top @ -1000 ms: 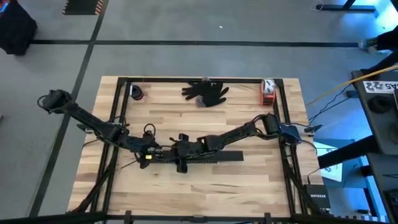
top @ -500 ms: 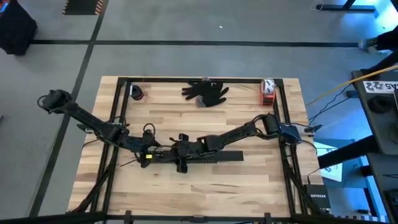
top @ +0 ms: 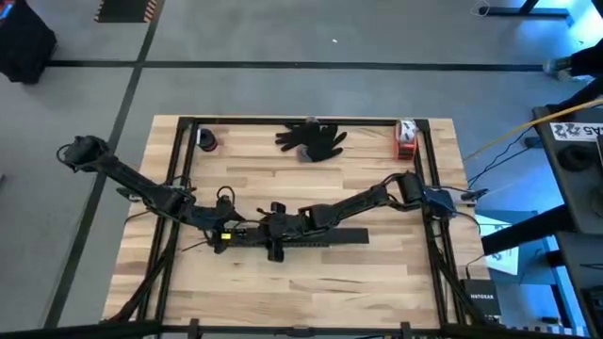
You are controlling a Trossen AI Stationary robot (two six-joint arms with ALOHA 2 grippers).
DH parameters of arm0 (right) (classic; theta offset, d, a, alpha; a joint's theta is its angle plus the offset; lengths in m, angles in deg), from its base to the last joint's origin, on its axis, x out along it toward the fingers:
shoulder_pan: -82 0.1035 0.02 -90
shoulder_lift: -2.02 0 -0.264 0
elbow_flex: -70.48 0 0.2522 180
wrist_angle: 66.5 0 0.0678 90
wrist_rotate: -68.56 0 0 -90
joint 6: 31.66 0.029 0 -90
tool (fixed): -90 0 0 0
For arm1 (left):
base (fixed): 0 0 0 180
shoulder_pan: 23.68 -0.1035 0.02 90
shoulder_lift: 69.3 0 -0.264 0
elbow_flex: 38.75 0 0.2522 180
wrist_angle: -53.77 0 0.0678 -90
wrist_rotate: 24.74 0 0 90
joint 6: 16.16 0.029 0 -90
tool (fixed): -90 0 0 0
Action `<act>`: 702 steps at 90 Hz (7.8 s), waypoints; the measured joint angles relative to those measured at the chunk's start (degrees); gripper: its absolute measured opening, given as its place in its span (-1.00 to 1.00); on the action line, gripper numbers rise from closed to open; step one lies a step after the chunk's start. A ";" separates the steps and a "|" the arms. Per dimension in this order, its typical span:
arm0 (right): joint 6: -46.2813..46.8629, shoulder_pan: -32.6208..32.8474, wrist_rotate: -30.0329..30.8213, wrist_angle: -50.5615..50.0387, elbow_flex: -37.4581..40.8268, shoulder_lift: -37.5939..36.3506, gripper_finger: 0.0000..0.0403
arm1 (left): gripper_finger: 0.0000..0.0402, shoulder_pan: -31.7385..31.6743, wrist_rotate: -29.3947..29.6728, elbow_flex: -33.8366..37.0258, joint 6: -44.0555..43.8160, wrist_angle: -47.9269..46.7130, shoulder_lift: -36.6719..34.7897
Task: Ziptie cables
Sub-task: Close the cable duct
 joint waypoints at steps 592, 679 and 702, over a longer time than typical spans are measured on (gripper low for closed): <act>0.55 0.50 -8.01 -23.88 -11.19 -0.46 -1.00 | 0.41 4.48 -6.96 -0.28 -5.53 -6.76 -0.11; 1.75 -0.24 -8.12 -10.02 -11.15 4.22 -1.00 | 0.41 5.31 -0.49 -3.54 -1.40 -11.85 -0.98; 1.02 -0.09 -7.78 -15.15 -11.19 3.11 -1.00 | 0.41 4.91 1.43 -15.28 -1.48 -38.92 -3.03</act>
